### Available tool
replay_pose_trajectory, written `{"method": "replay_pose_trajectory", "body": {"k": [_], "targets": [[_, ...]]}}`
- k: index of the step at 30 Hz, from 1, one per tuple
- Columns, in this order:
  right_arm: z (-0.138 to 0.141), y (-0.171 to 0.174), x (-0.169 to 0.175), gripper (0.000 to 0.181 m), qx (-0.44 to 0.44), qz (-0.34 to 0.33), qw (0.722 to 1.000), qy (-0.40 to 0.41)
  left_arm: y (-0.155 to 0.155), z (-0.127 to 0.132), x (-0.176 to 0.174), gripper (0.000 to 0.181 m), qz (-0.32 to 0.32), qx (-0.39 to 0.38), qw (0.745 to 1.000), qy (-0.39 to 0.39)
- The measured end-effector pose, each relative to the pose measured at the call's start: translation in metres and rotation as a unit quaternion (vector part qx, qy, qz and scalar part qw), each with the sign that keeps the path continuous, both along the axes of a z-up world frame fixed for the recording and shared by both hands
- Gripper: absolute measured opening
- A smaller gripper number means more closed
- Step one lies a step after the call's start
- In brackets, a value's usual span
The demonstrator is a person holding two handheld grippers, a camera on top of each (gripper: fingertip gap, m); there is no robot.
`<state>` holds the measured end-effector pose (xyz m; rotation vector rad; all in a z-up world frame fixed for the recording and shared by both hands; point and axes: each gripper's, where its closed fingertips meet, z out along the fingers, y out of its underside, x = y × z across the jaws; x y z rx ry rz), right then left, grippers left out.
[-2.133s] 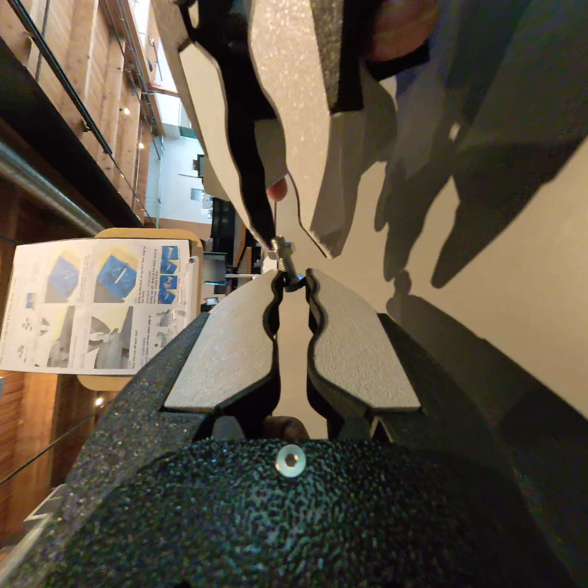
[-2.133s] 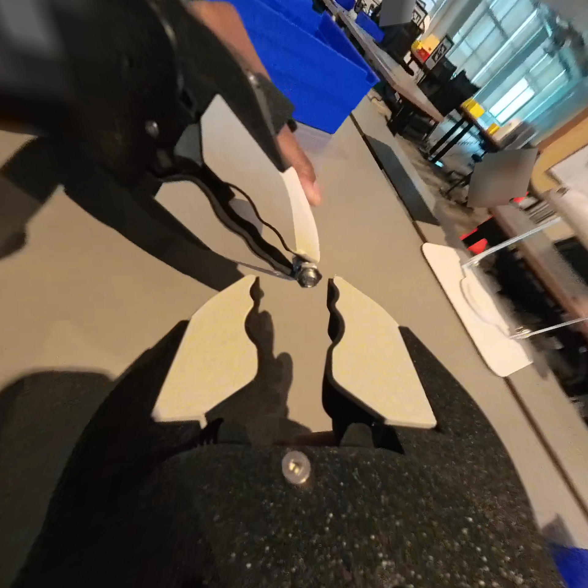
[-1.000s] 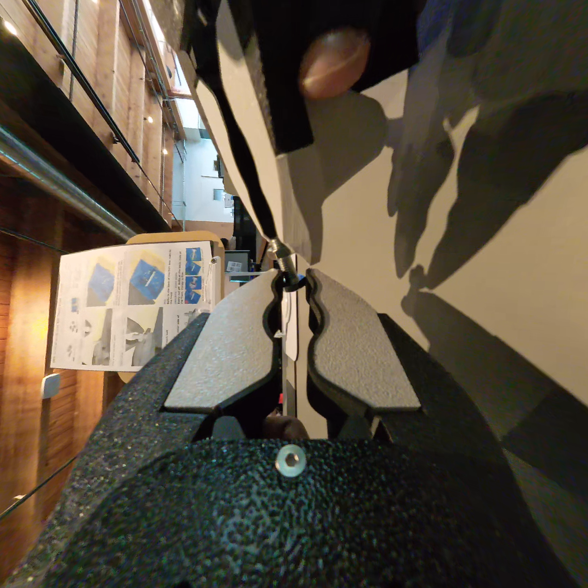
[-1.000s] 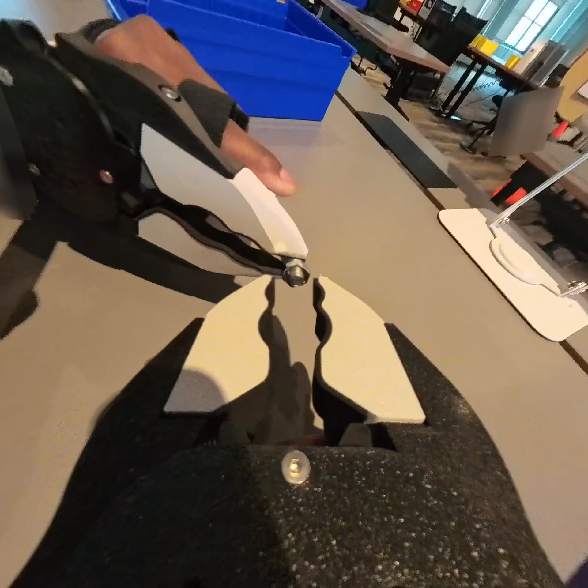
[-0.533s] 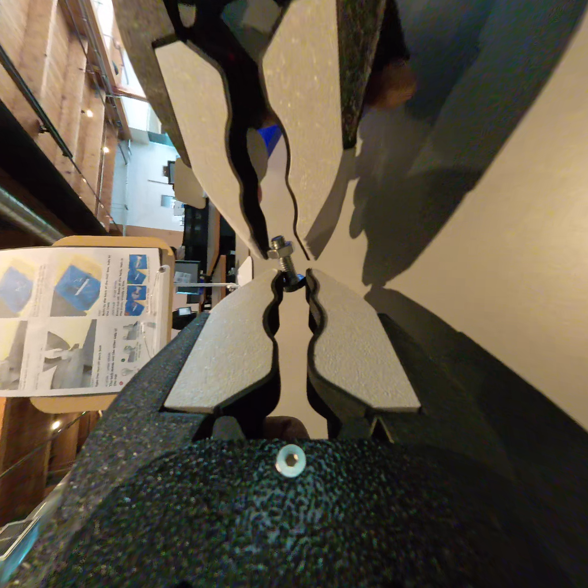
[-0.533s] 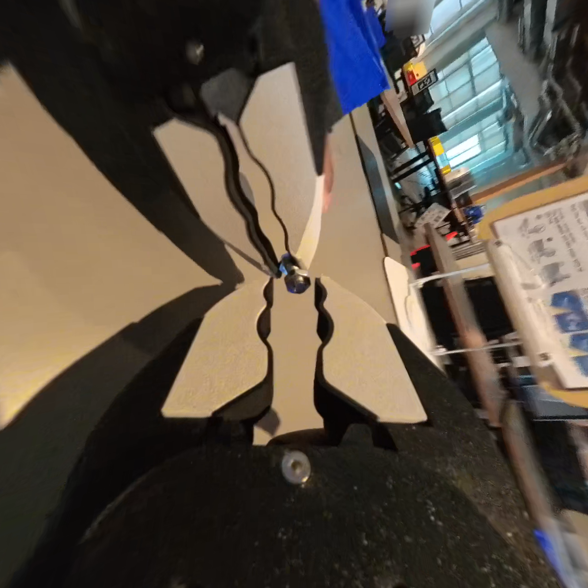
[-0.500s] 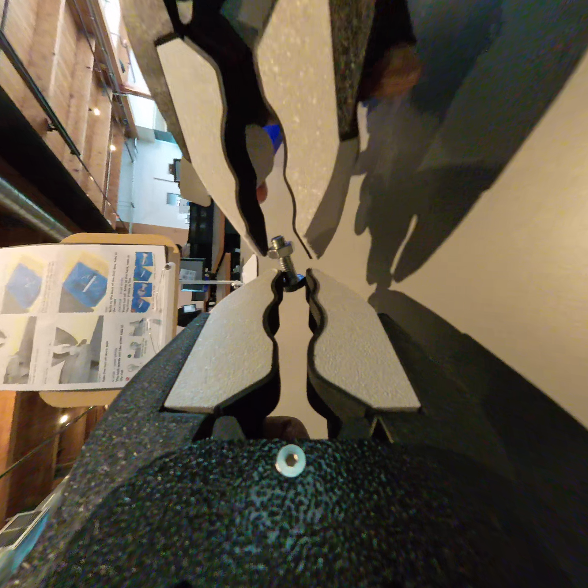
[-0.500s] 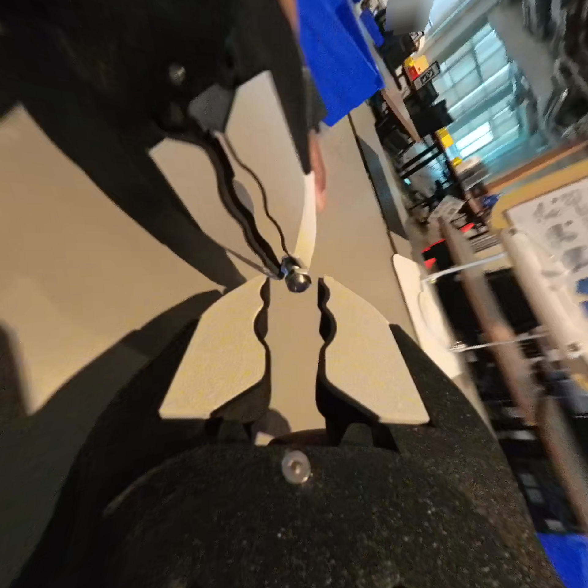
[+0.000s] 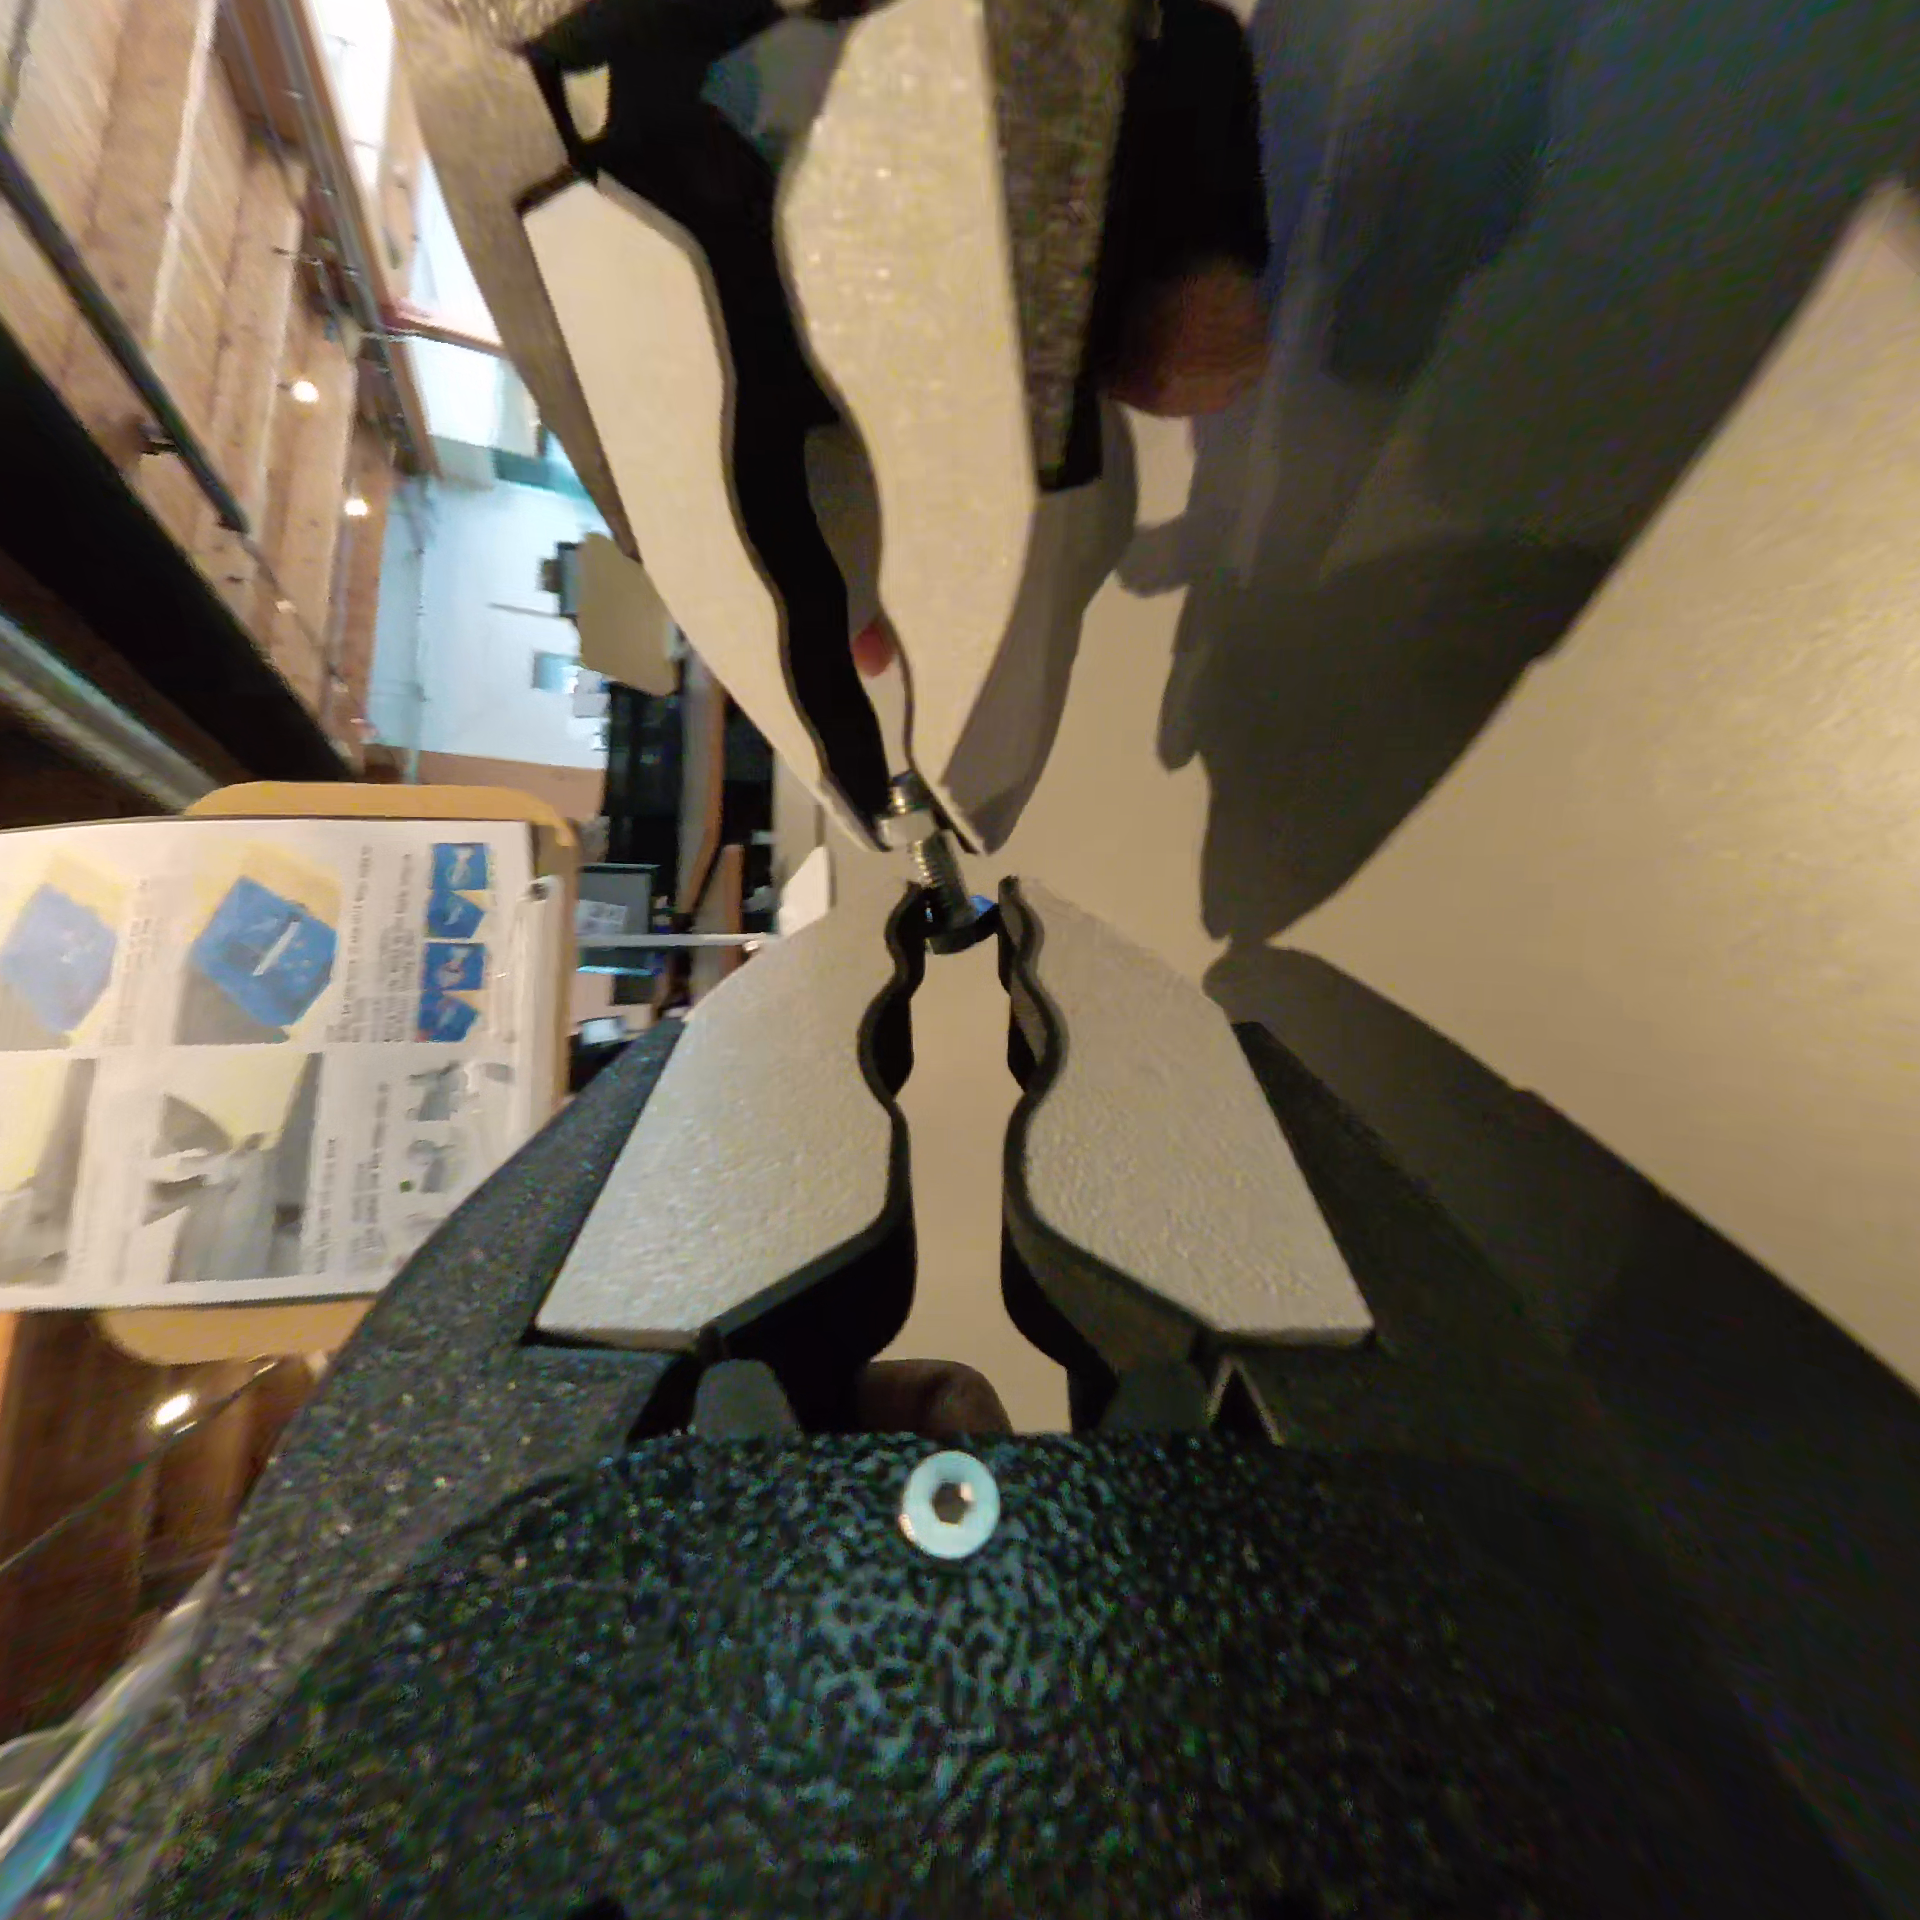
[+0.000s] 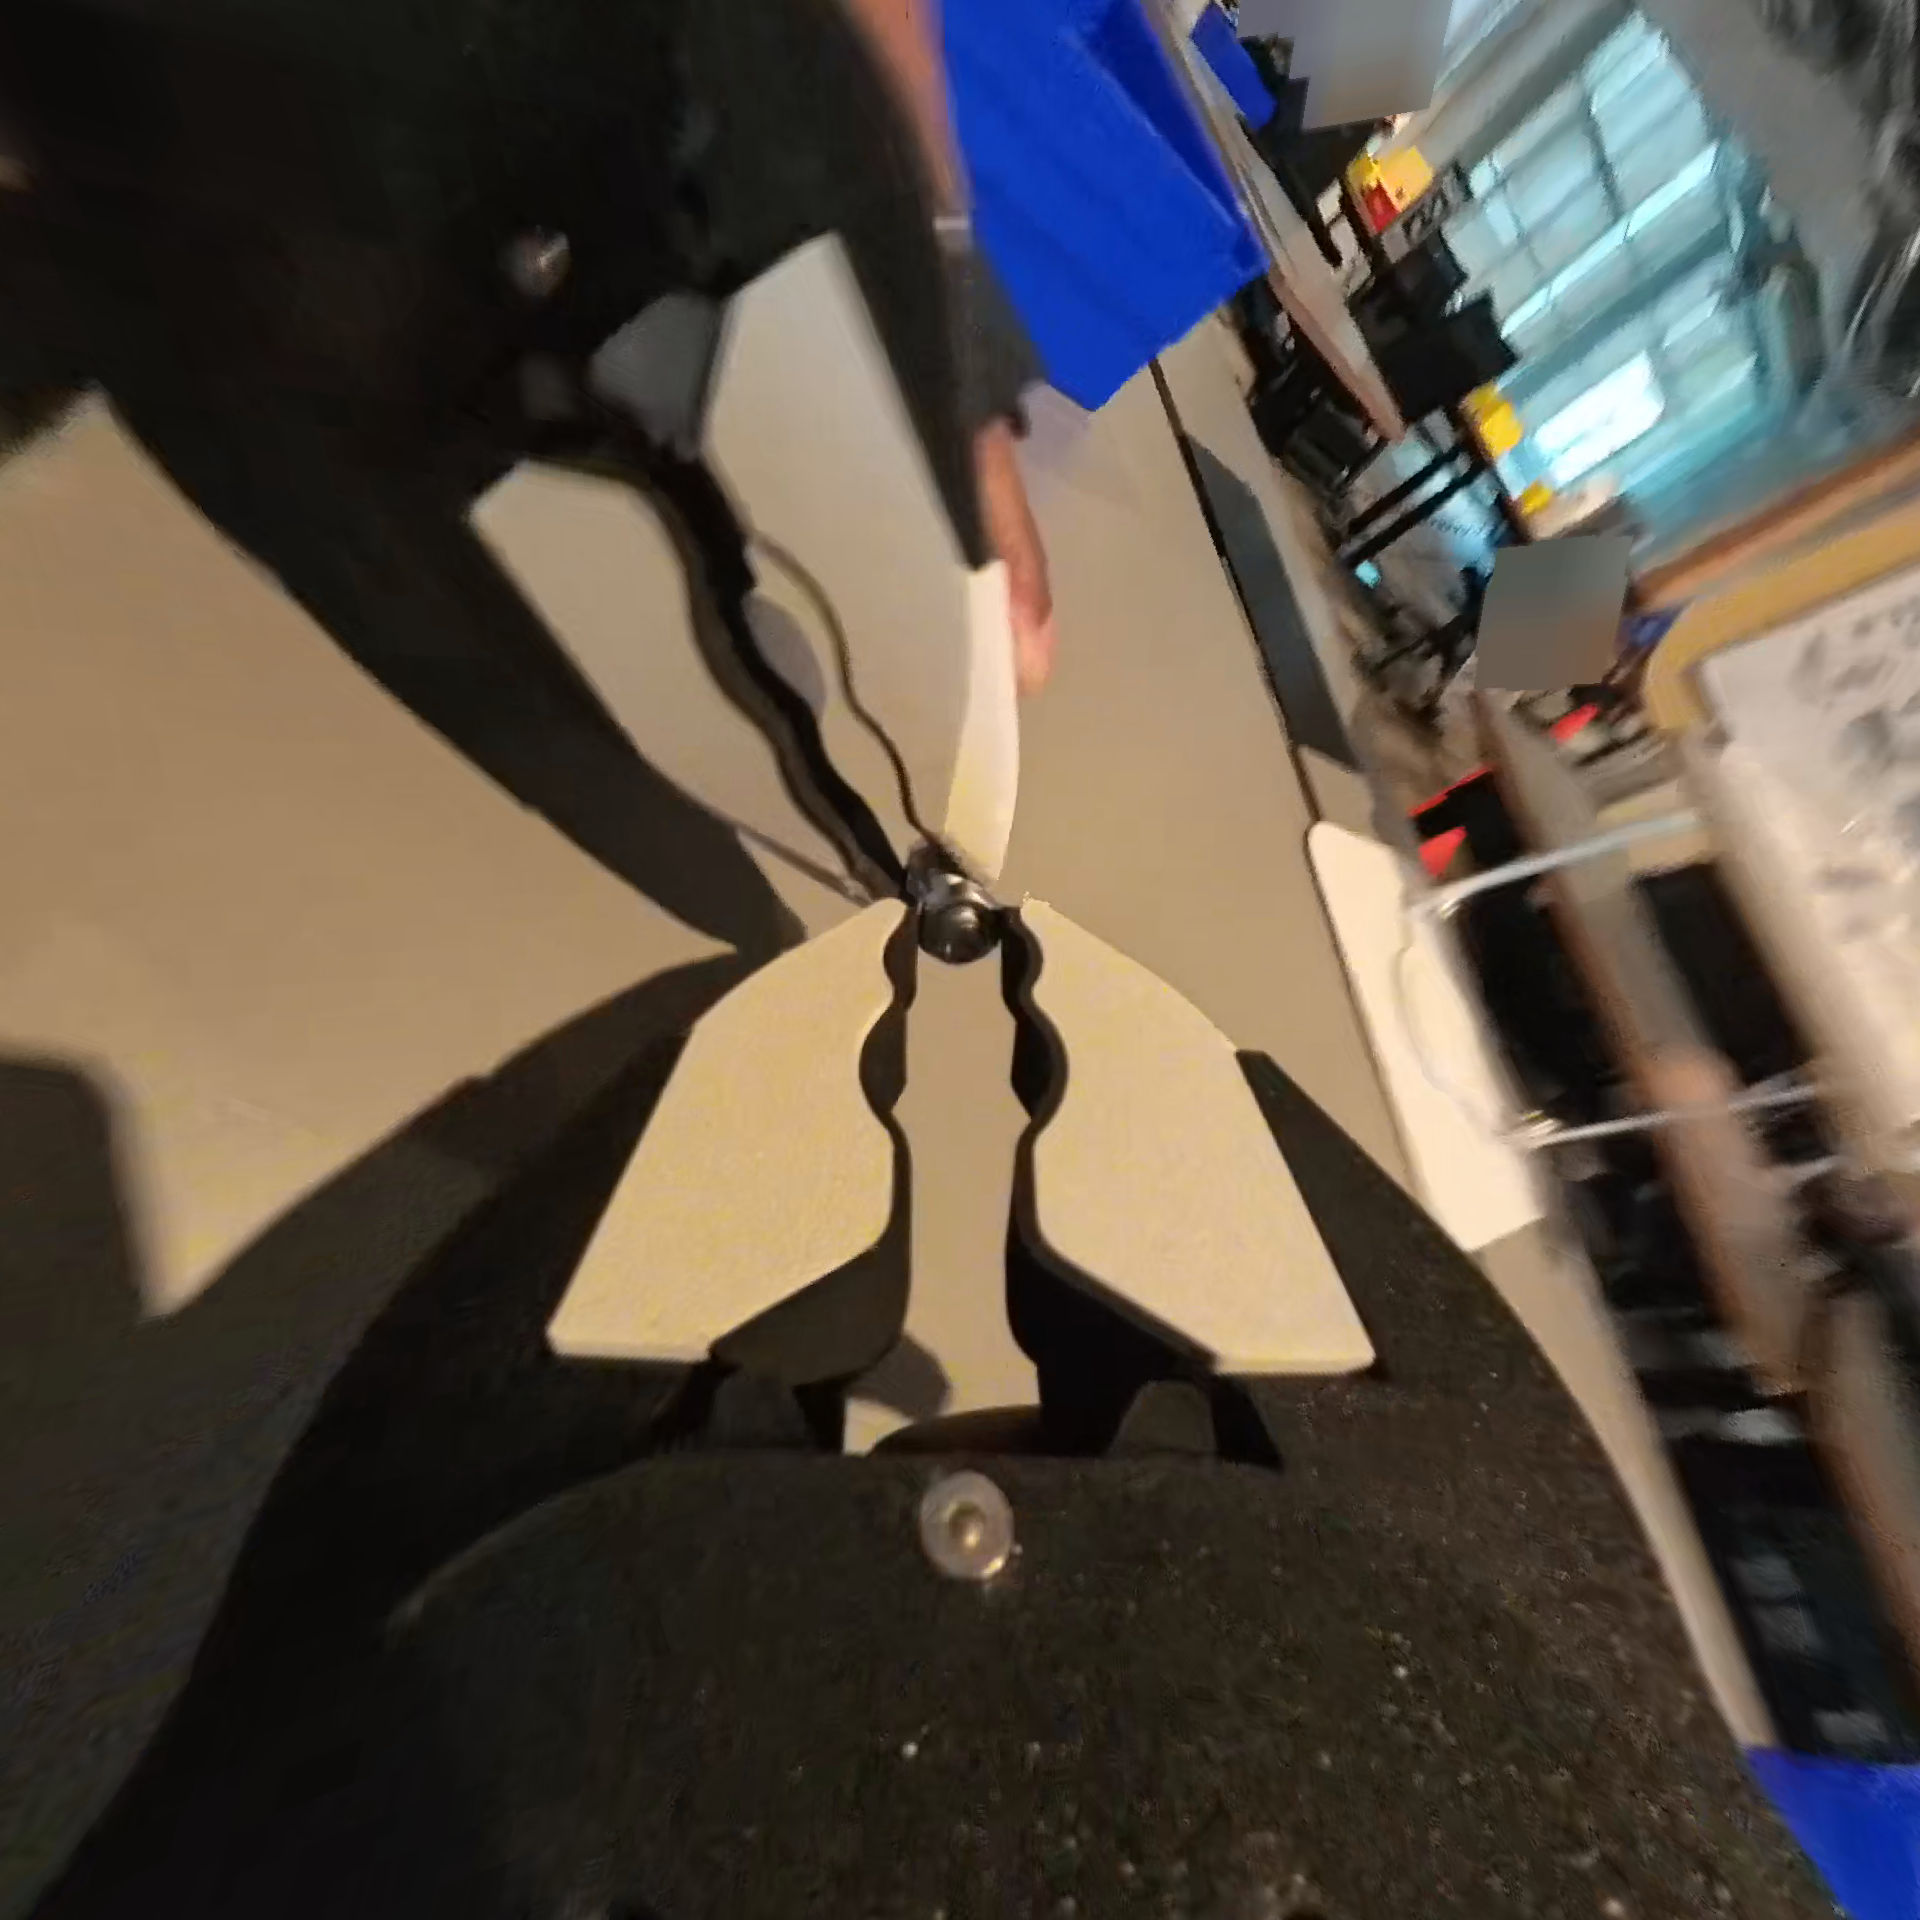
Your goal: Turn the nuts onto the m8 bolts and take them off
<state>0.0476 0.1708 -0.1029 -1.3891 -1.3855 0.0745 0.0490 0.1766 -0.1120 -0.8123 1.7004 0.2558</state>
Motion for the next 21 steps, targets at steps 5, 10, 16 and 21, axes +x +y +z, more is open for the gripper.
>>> {"method": "replay_pose_trajectory", "body": {"k": [5,10,16,21], "targets": [[-0.01,-0.004,0.003,0.017,0.129,0.03,0.984,-0.115,-0.004,-0.01,0.002,0.013,-0.006,-0.03,0.999,0.013],[0.009,-0.002,0.001,0.037,-0.005,0.003,1.0,0.031,0.006,0.003,-0.001,0.013,0.016,0.017,1.0,-0.002],[0.01,0.004,0.002,0.032,-0.104,-0.029,0.989,0.1,0.009,0.012,-0.001,0.013,0.023,0.057,0.998,-0.011],[0.01,0.006,0.001,0.018,-0.134,-0.041,0.983,0.122,0.009,0.017,-0.001,0.013,0.025,0.085,0.996,-0.011]]}}
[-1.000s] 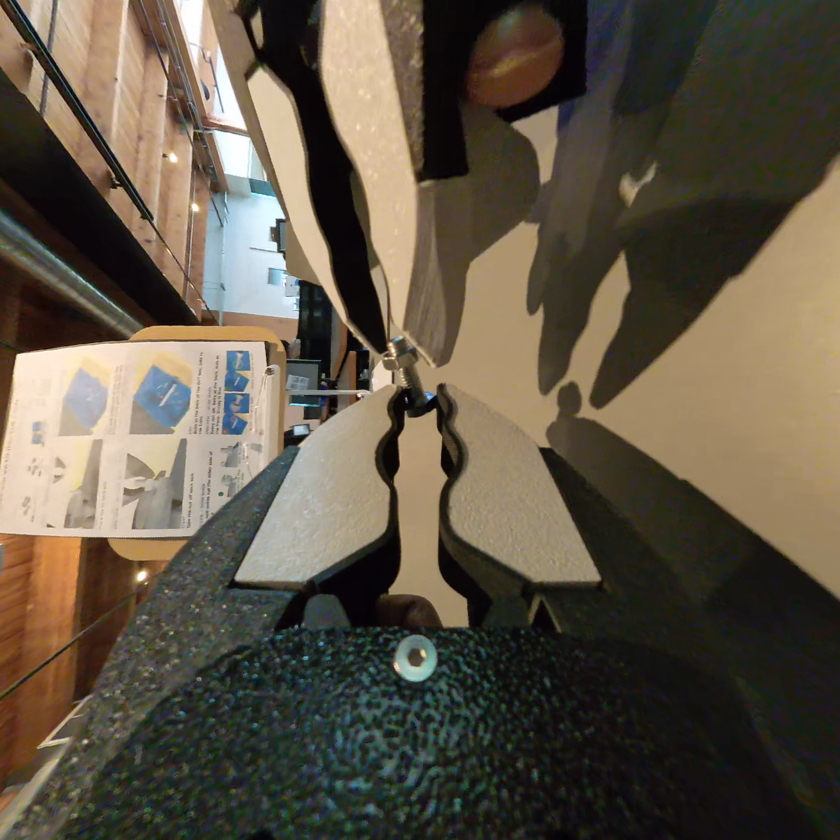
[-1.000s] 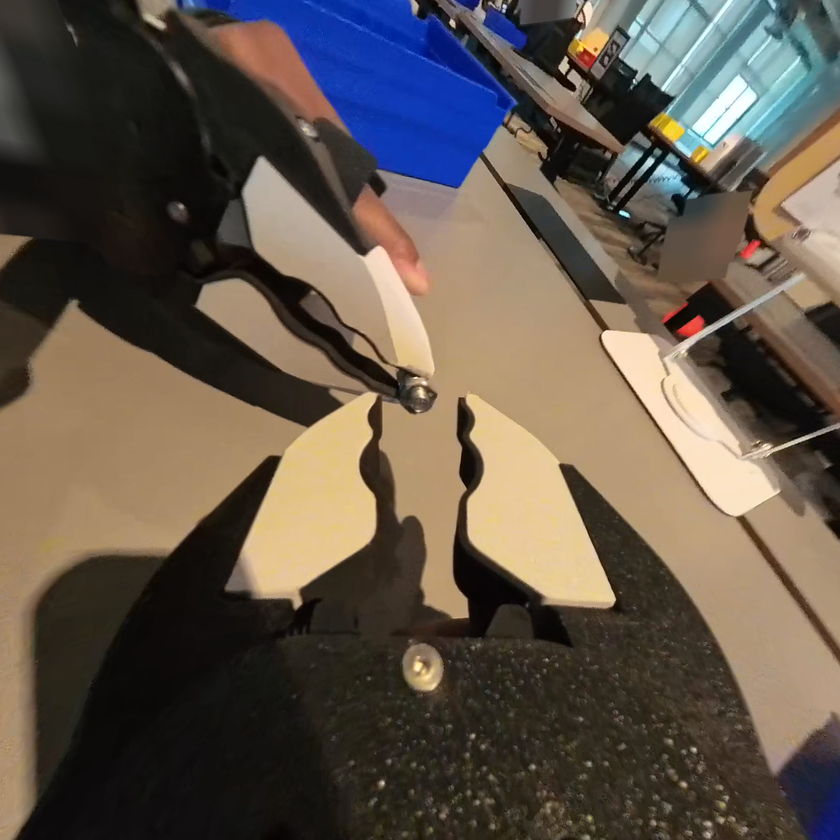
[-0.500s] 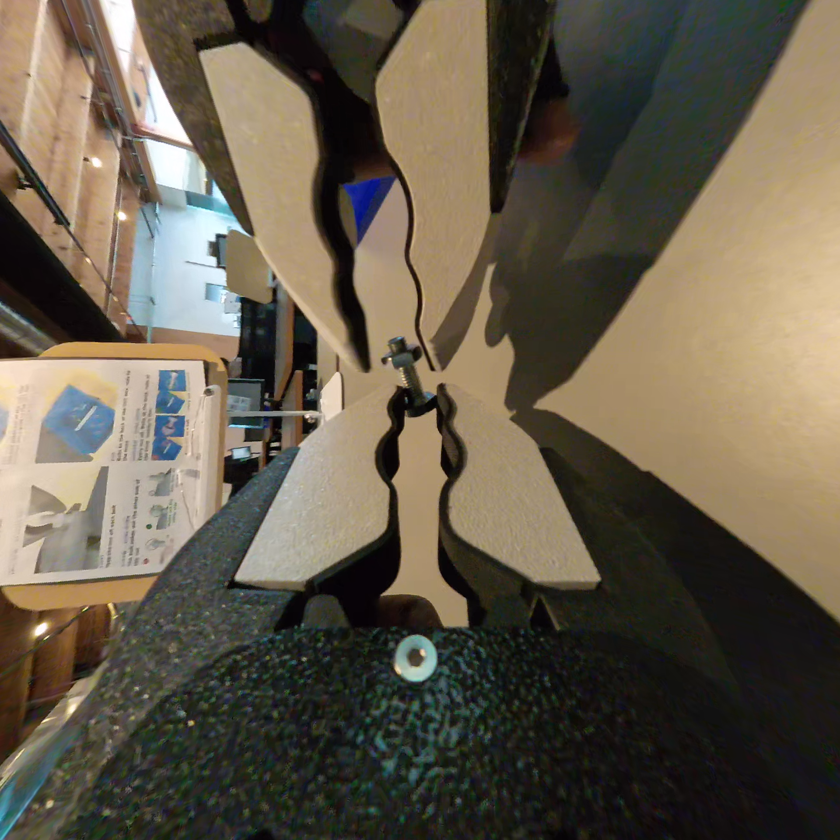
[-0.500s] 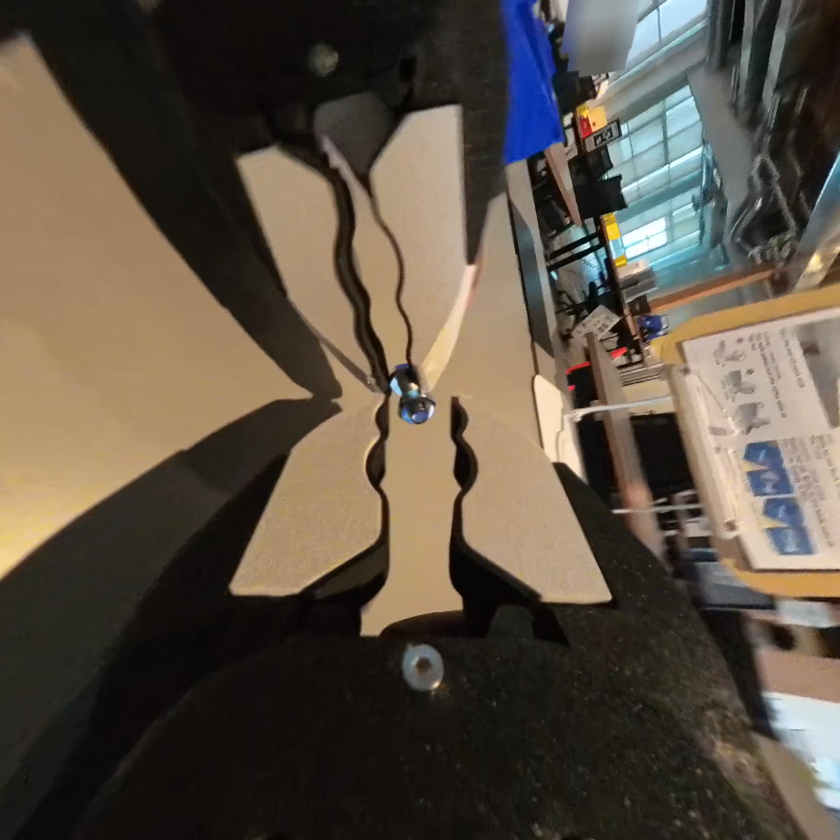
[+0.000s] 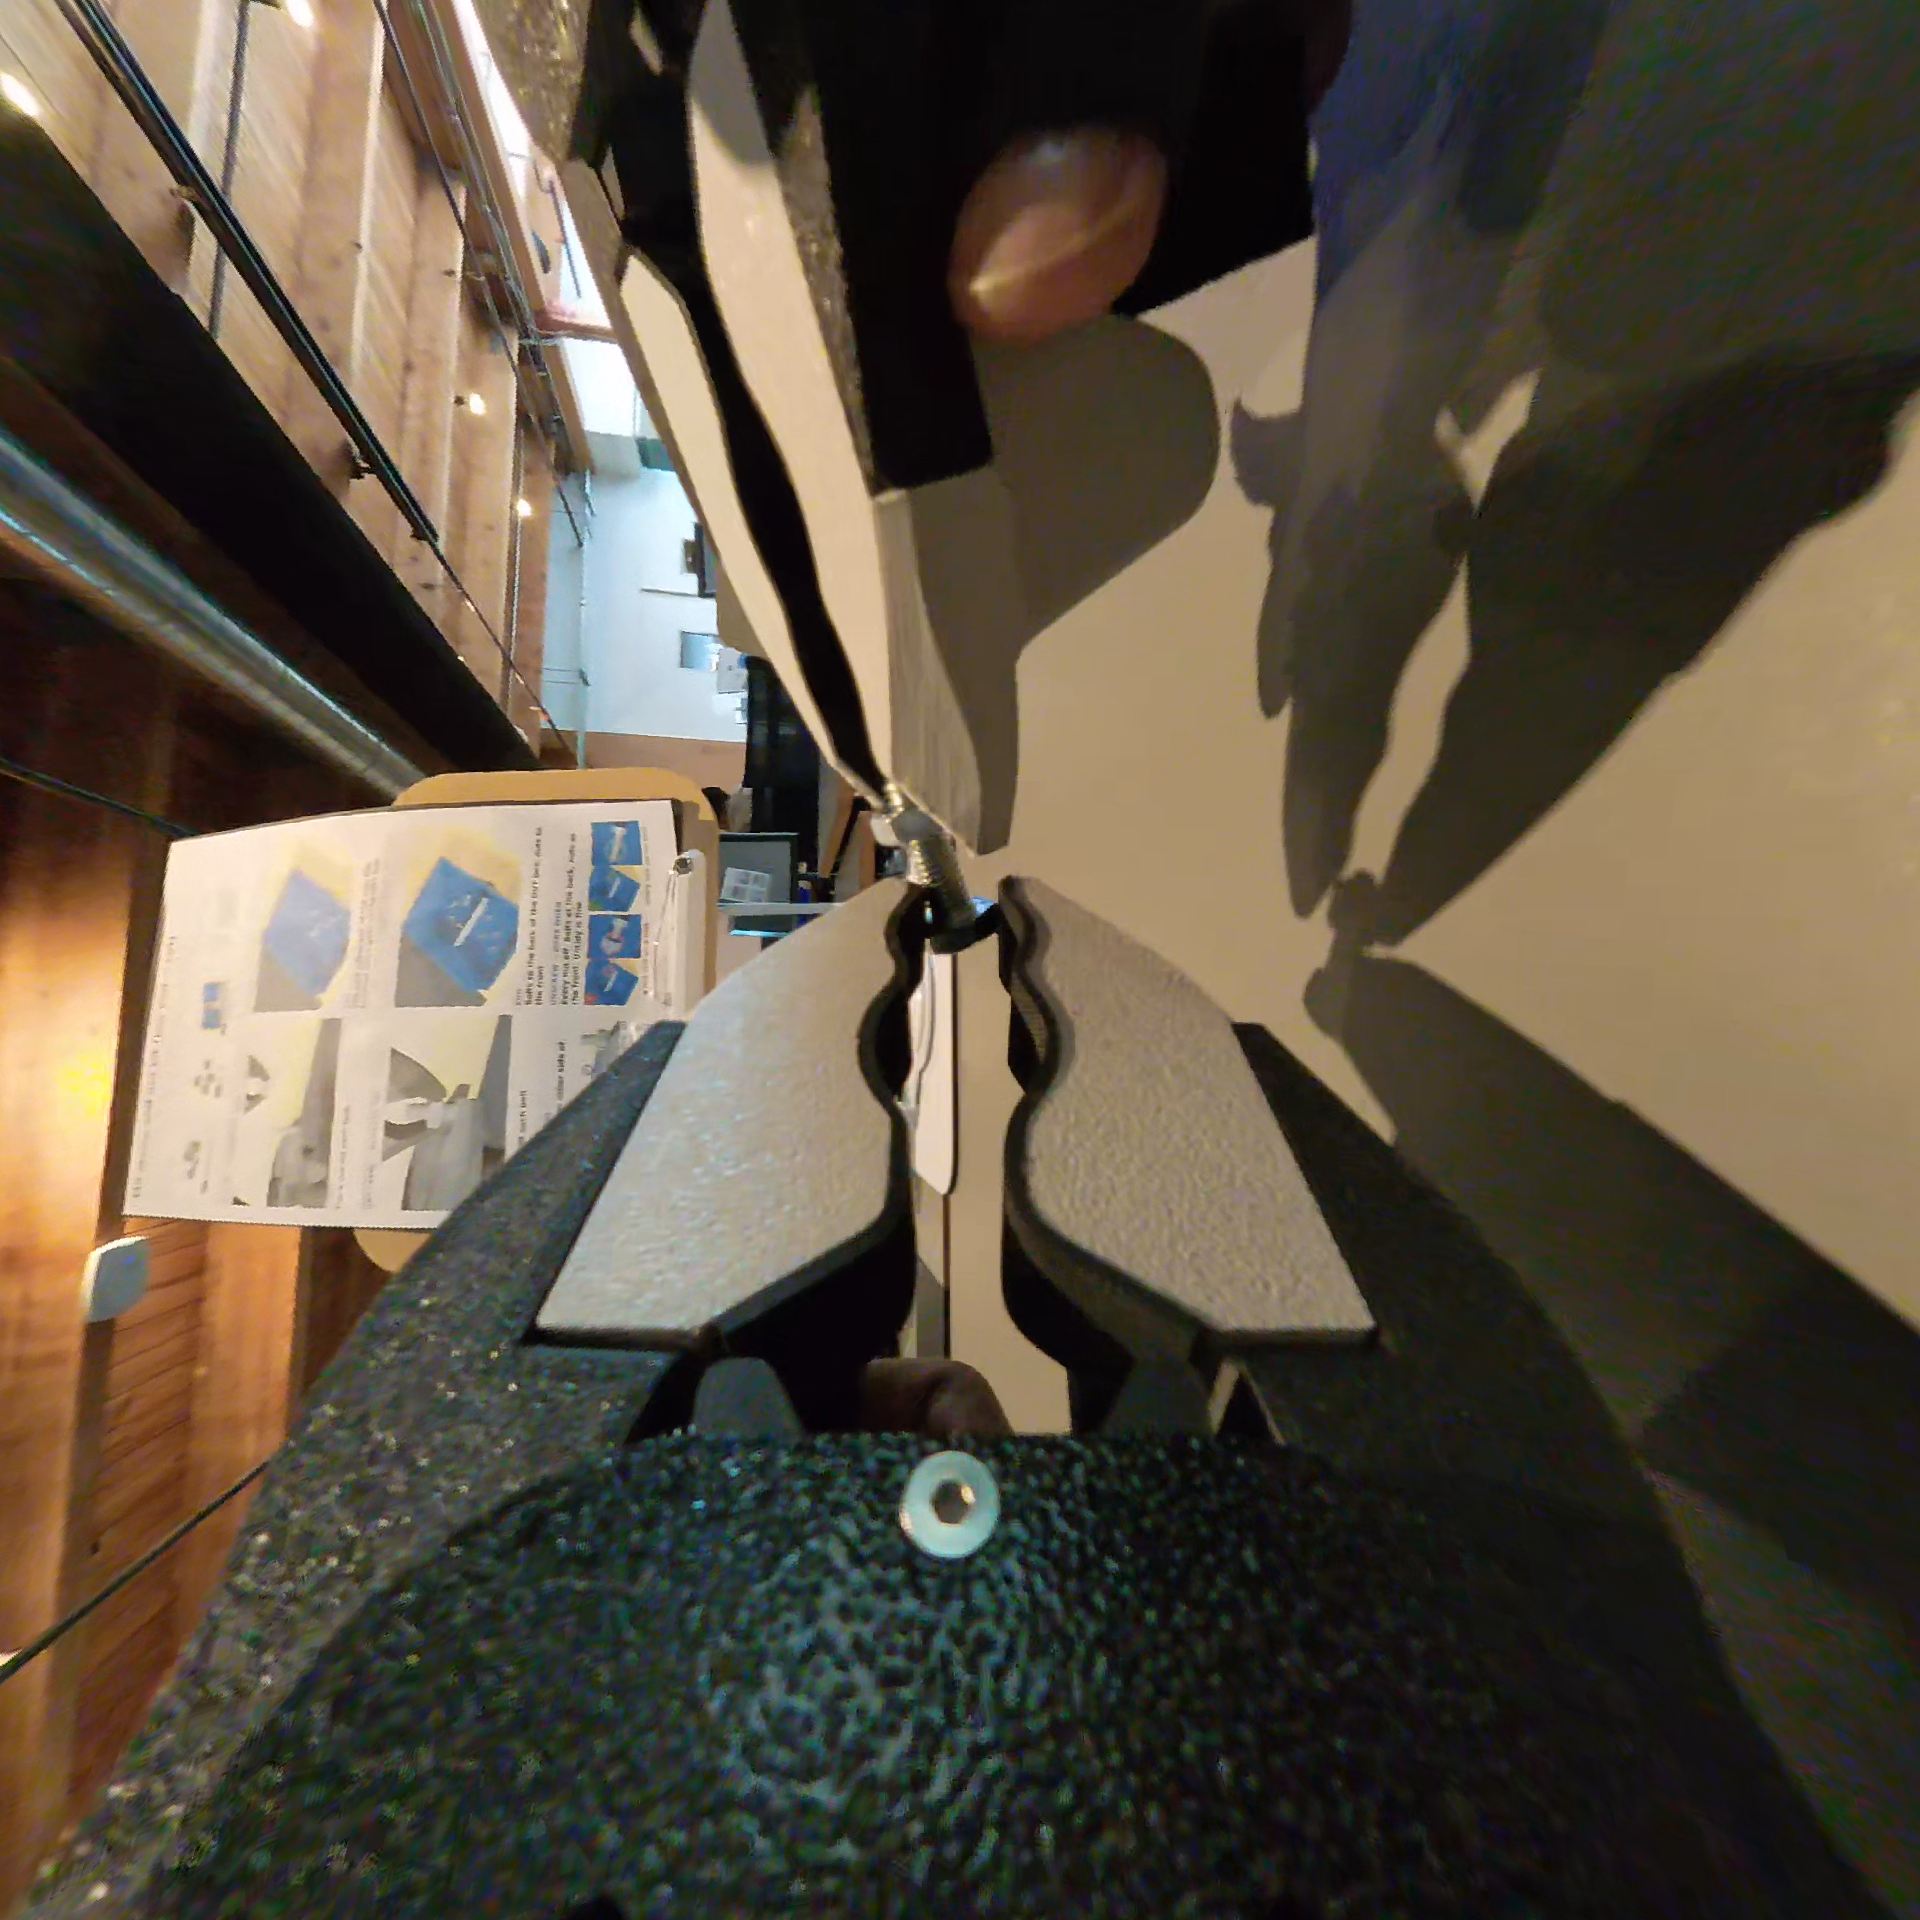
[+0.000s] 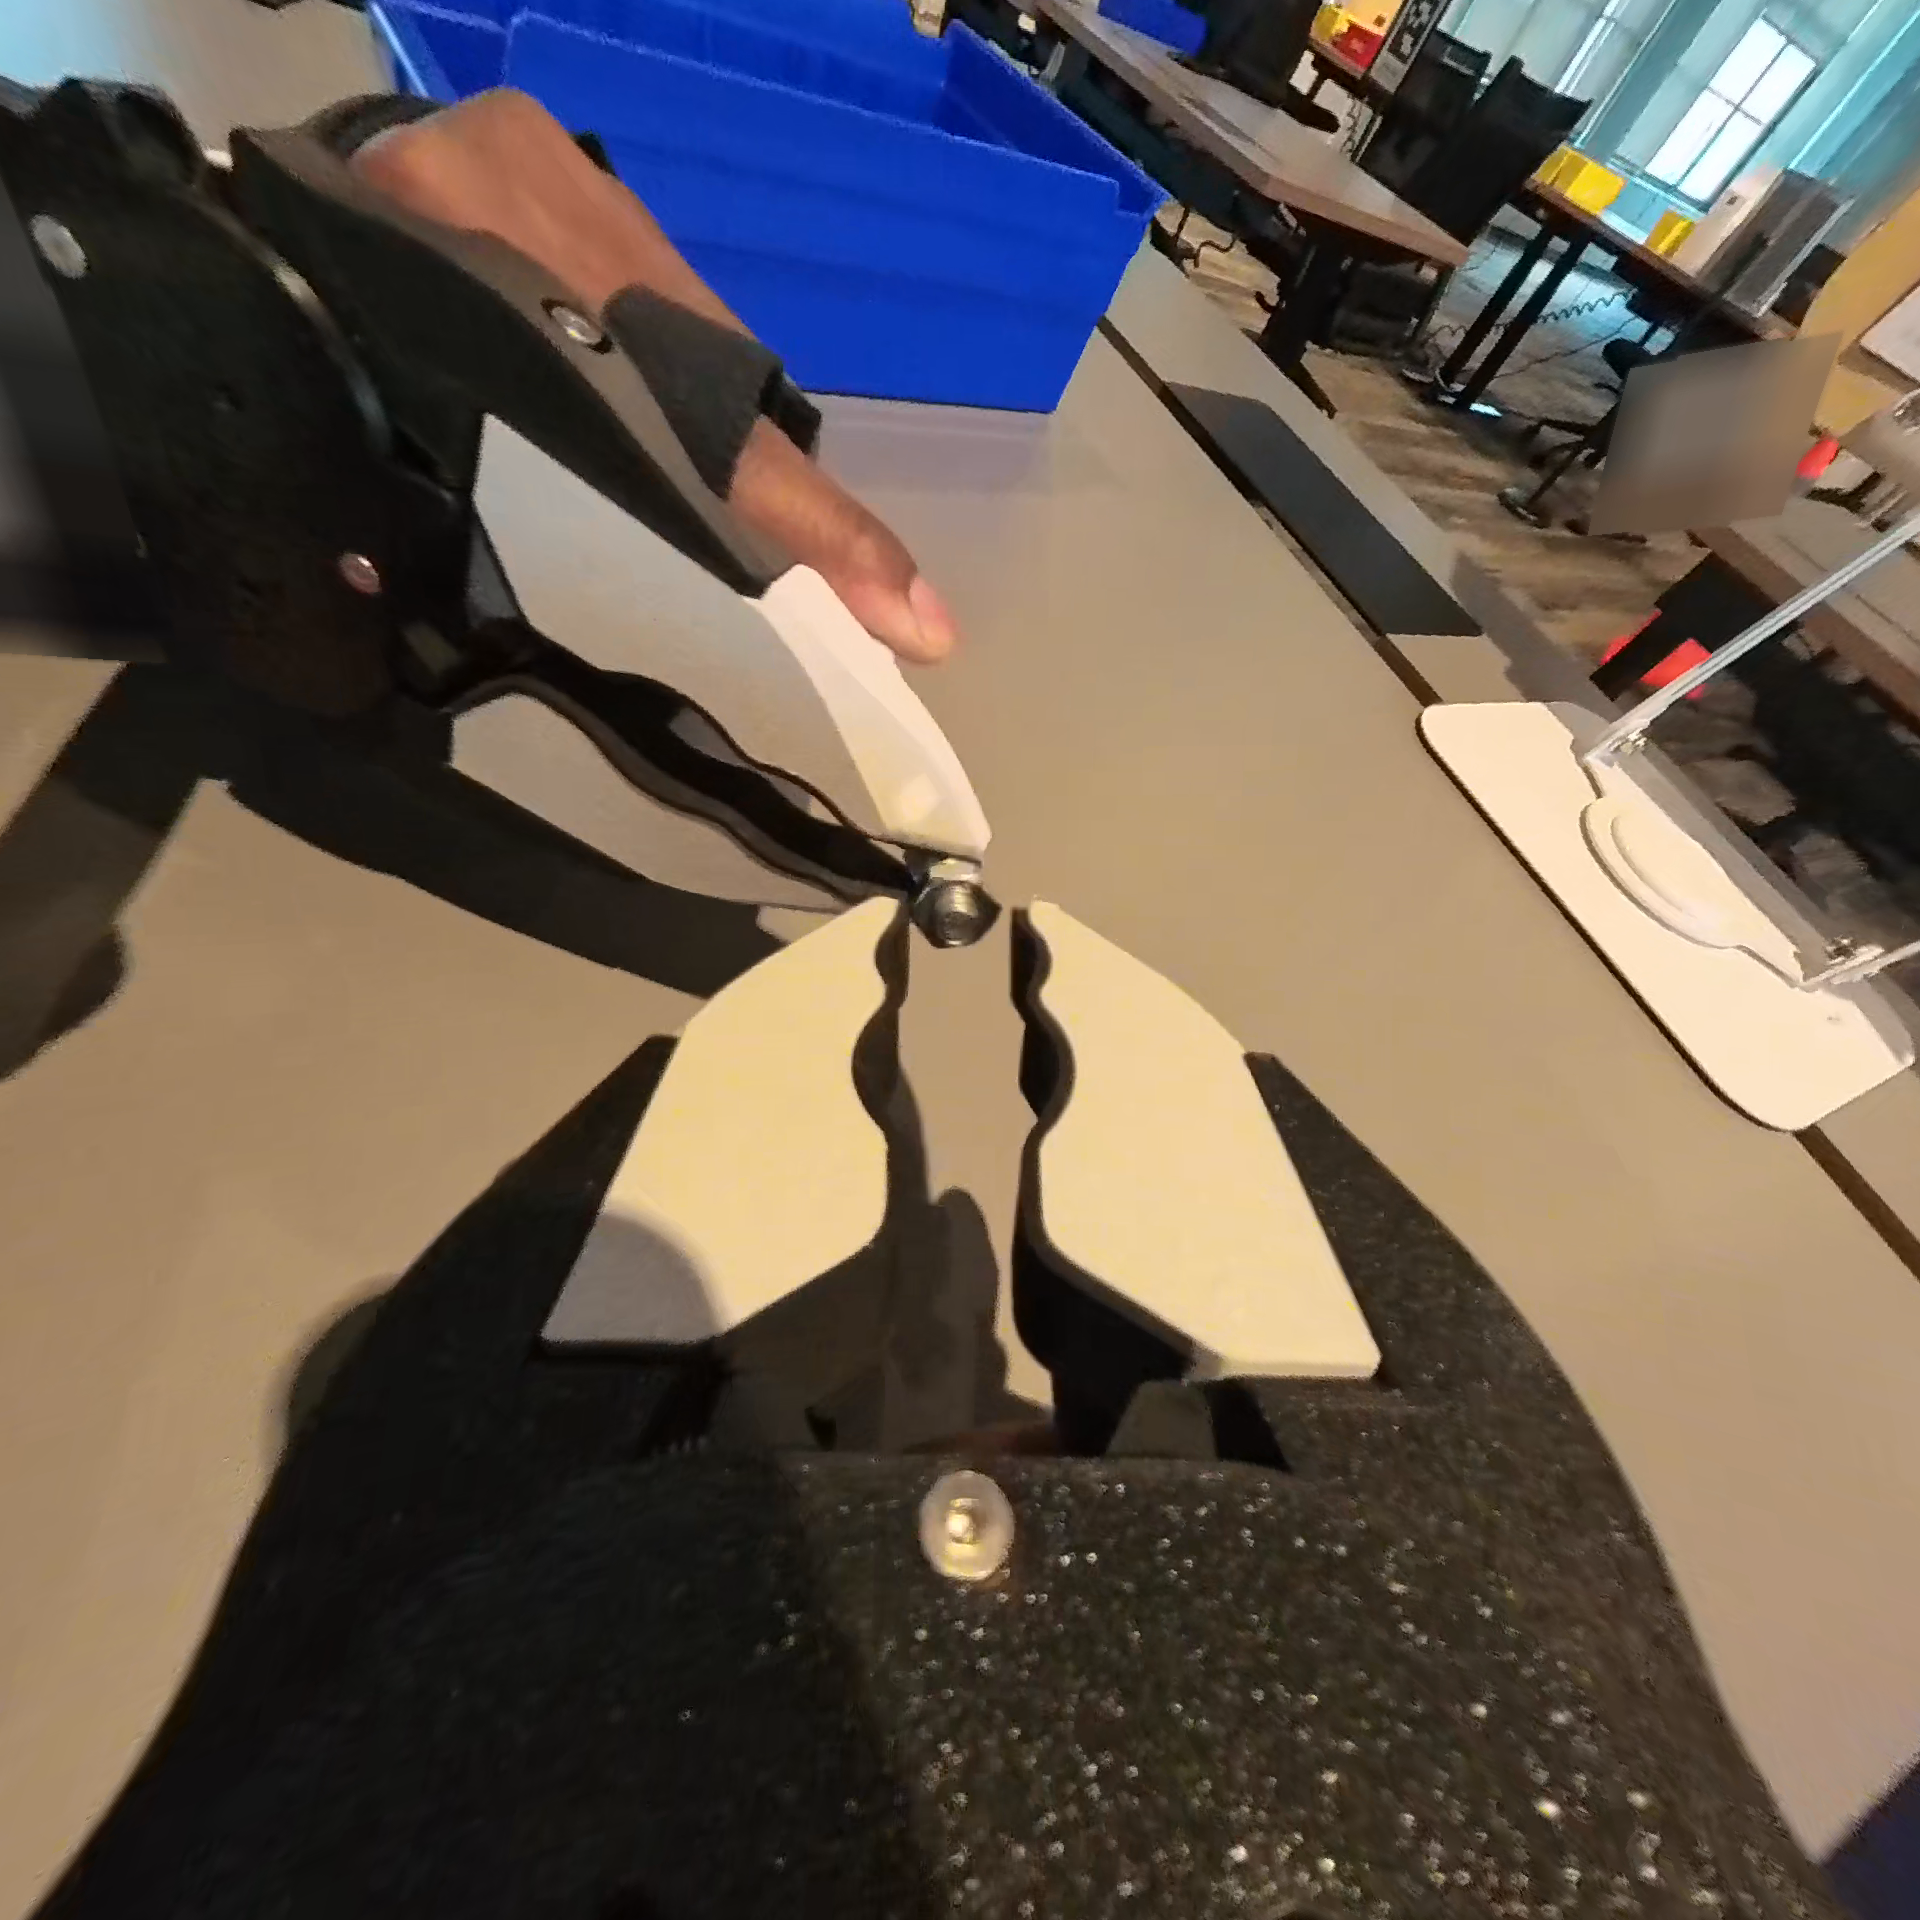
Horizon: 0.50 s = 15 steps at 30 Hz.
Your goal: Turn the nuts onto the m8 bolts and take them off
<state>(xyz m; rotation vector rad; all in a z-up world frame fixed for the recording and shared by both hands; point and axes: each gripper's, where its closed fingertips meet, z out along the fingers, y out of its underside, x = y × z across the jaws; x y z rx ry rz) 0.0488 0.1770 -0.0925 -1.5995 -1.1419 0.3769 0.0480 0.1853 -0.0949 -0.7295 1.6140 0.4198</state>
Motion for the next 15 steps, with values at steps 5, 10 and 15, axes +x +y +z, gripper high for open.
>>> {"method": "replay_pose_trajectory", "body": {"k": [5,10,15], "targets": [[-0.005,-0.002,0.001,0.015,0.078,0.017,0.994,-0.072,-0.003,-0.005,0.001,0.013,-0.008,-0.015,1.0,0.011],[-0.018,-0.008,0.004,0.016,0.264,0.066,0.934,-0.23,-0.011,-0.021,0.003,0.013,-0.032,-0.078,0.996,0.028],[-0.005,-0.007,0.004,0.03,0.186,0.041,0.972,-0.14,-0.005,-0.009,0.003,0.013,-0.013,-0.055,0.998,-0.001]]}}
